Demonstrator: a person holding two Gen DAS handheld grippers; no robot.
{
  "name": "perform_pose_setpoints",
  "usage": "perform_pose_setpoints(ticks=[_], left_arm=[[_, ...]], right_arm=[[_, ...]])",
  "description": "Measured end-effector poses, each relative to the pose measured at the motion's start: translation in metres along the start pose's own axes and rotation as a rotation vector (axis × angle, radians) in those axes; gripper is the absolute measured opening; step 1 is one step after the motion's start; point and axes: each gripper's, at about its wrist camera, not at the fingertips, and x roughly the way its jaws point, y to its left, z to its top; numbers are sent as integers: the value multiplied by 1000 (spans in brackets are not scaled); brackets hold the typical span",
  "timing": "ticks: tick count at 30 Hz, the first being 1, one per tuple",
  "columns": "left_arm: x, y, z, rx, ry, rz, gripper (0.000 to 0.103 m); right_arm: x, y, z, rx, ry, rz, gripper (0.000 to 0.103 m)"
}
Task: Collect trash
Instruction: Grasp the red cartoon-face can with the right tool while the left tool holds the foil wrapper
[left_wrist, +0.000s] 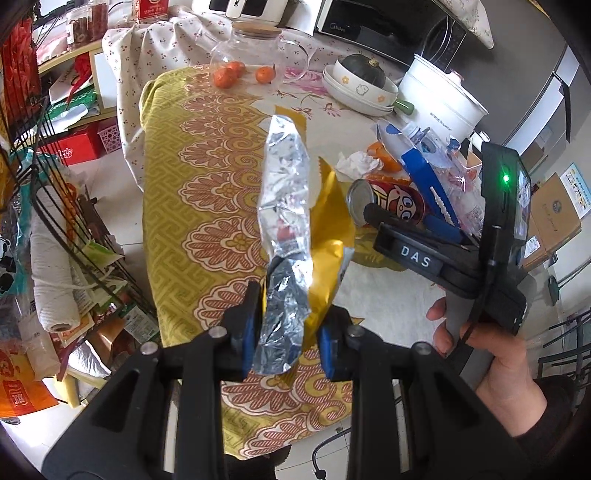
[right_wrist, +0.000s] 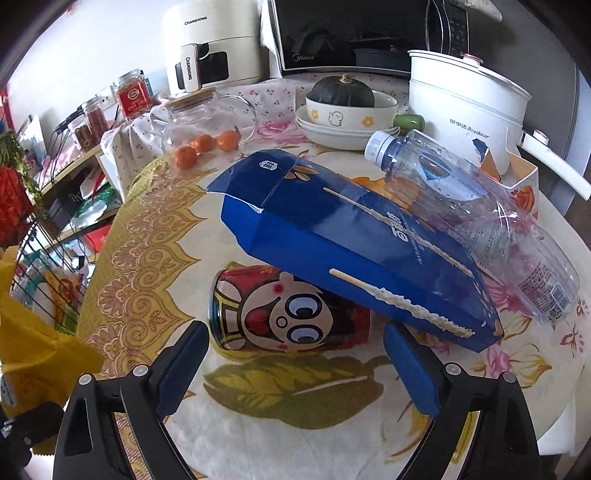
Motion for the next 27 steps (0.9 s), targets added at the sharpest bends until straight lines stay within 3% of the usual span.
perform_pose_setpoints(ticks=[10, 13, 27], left_arm=[[1, 12, -1, -42, 9, 11, 29], [2, 13, -1, -49, 13, 14, 29], [-1, 12, 0, -62, 2, 13, 29]], right_arm=[[15, 11, 2, -46, 30, -58, 97], [14, 13, 2, -66, 33, -74, 90], [-37, 16, 2, -153, 45, 81, 88]])
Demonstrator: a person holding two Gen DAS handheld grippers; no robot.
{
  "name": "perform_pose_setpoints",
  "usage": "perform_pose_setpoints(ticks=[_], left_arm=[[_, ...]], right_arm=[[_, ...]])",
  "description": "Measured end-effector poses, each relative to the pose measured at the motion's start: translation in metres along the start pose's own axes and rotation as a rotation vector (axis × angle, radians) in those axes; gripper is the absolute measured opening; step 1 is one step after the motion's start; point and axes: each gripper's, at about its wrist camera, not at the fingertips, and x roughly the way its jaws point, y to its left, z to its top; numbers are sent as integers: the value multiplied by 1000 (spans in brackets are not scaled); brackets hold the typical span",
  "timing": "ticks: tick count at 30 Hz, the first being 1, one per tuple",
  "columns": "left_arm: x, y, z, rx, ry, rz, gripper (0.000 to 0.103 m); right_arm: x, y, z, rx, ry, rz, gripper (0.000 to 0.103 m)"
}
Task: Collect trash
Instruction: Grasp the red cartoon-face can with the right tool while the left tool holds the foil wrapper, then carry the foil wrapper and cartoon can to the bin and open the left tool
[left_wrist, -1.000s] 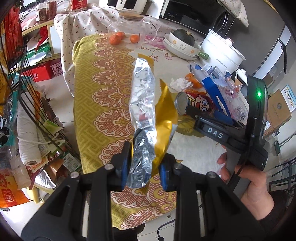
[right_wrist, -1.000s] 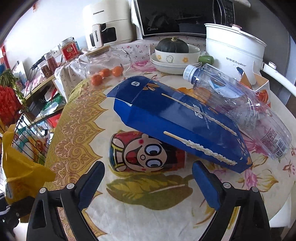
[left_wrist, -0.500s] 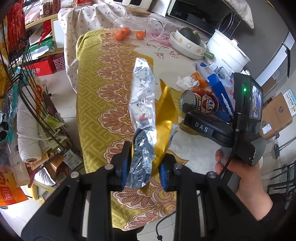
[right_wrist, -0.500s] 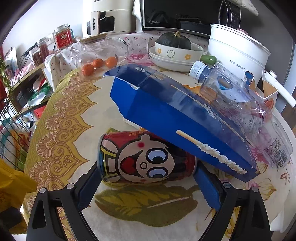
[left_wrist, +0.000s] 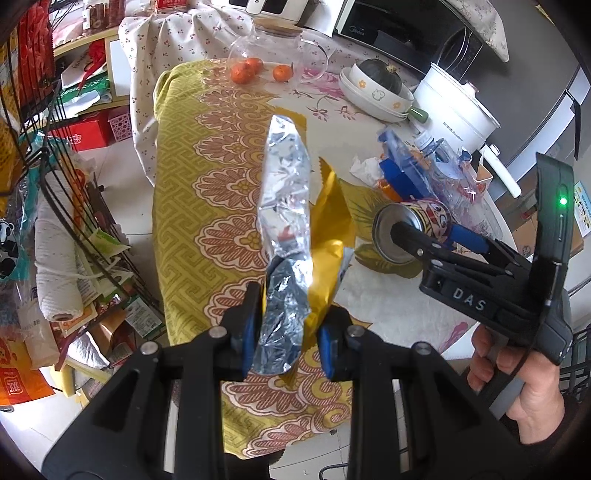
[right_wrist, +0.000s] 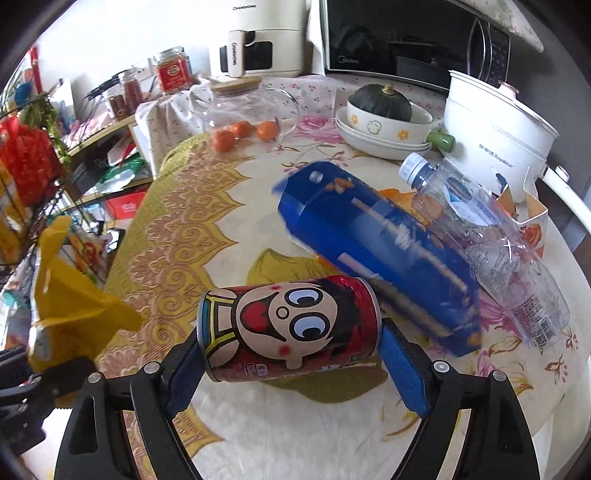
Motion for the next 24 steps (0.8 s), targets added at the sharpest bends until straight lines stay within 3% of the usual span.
perform_pose_setpoints(ticks=[13, 24], left_arm=[[0, -20, 1, 22, -1, -9, 29], [2, -77, 6, 109, -5, -55, 29]], right_arm=[[-42, -31, -10, 13, -29, -10, 88], [-78, -94, -21, 50, -40, -63, 88]])
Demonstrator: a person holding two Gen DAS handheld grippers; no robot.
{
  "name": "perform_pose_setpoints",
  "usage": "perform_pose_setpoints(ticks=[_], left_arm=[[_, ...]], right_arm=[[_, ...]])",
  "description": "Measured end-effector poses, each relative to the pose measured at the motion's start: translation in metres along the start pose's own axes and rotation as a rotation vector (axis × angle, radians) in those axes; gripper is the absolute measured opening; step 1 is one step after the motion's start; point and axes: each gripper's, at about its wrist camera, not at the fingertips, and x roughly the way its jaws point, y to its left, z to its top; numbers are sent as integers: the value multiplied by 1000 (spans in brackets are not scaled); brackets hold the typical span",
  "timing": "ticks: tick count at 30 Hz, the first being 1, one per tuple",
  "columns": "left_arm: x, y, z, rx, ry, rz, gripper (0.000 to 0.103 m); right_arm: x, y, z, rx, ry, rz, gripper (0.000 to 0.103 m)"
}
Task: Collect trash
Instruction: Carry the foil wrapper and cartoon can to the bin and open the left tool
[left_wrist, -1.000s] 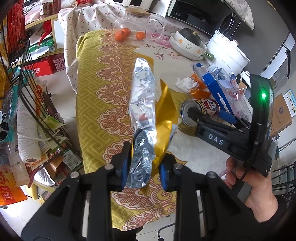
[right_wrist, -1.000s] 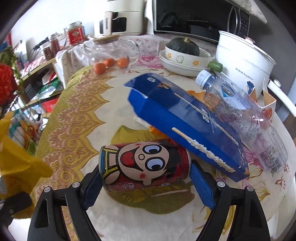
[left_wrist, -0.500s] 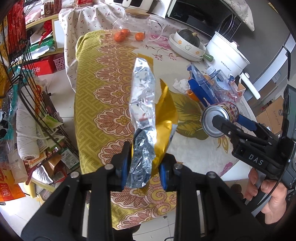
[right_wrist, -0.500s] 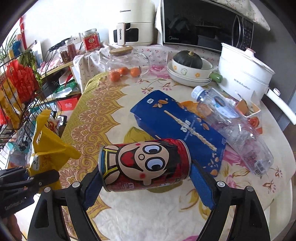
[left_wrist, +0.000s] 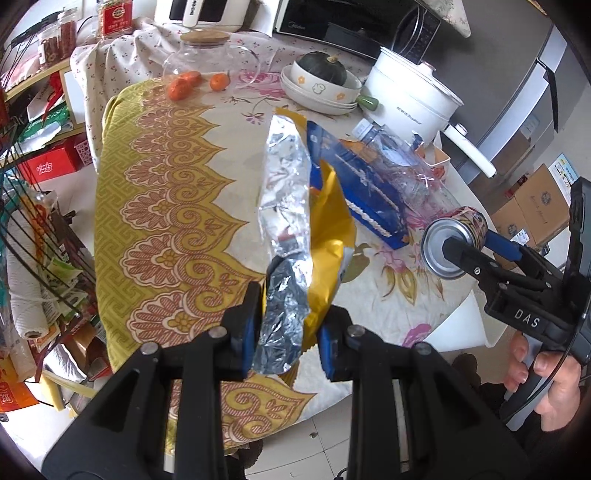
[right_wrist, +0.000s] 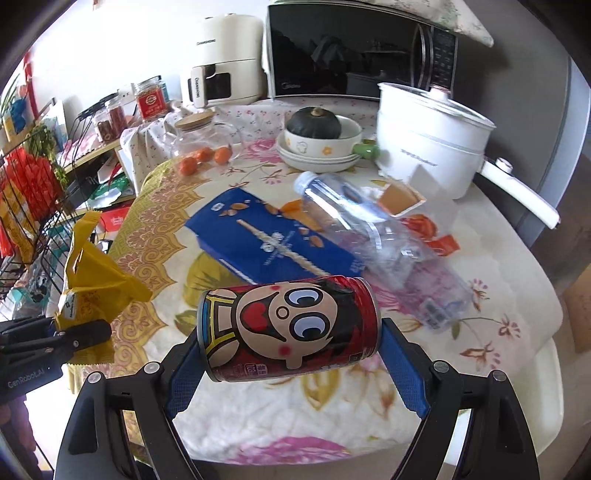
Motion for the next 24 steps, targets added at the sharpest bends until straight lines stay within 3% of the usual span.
perform_pose_setpoints(ticks=[16, 24], left_arm=[[21, -120, 6, 184, -9, -68, 29], [40, -181, -2, 268, 3, -96, 29]], right_arm=[[-62, -134, -24, 103, -52, -77, 88], [-78, -205, -47, 193, 2, -84, 88]])
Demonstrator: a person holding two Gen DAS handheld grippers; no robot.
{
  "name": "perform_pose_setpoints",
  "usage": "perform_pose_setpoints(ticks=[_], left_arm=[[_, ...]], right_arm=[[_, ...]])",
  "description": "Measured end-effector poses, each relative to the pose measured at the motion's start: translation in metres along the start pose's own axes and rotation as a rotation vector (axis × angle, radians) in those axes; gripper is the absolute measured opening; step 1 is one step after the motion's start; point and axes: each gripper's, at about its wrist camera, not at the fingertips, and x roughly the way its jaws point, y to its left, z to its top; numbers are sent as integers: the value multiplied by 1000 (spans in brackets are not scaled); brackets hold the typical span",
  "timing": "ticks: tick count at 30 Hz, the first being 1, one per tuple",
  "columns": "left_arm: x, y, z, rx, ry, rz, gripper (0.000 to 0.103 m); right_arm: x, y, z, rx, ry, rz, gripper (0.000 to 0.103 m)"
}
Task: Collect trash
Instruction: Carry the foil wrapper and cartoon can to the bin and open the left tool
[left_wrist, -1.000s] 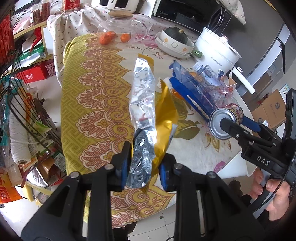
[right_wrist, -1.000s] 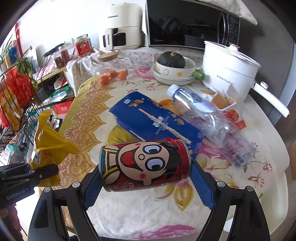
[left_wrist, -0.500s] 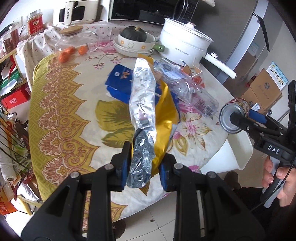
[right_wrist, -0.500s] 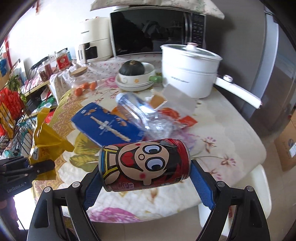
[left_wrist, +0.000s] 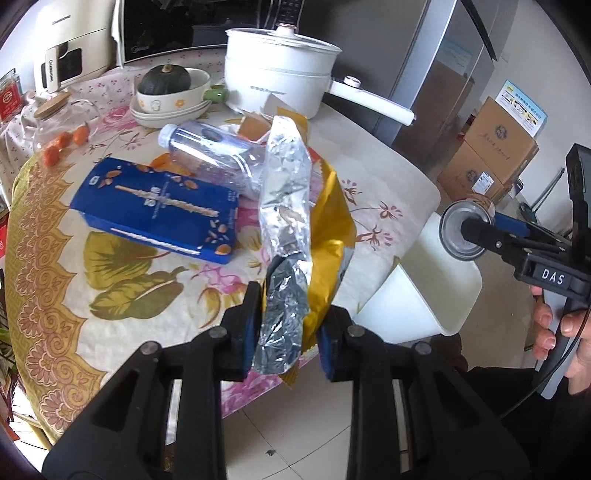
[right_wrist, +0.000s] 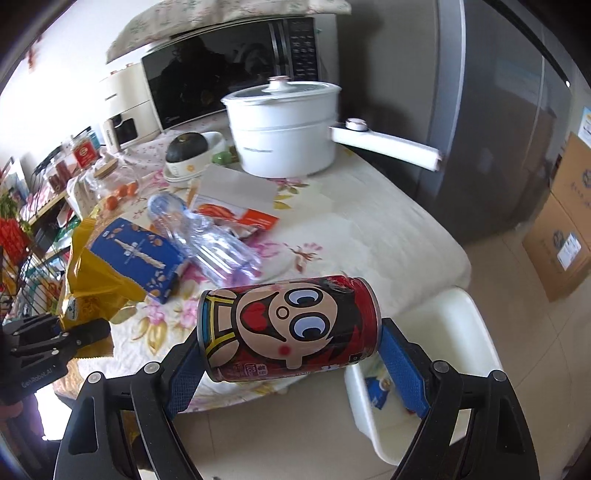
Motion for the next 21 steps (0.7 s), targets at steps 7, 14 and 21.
perform_pose_setpoints(ticks=[7, 14, 21], left_arm=[[30, -38, 10, 32, 41, -41, 29], [56, -90, 17, 93, 68, -114, 29], [84, -143, 19, 140, 89, -199, 29]], right_arm=[[-16, -60, -8, 43, 5, -53, 88], [-22, -114, -31, 104, 35, -107, 88], [-20, -165, -58, 185, 81, -175, 88]])
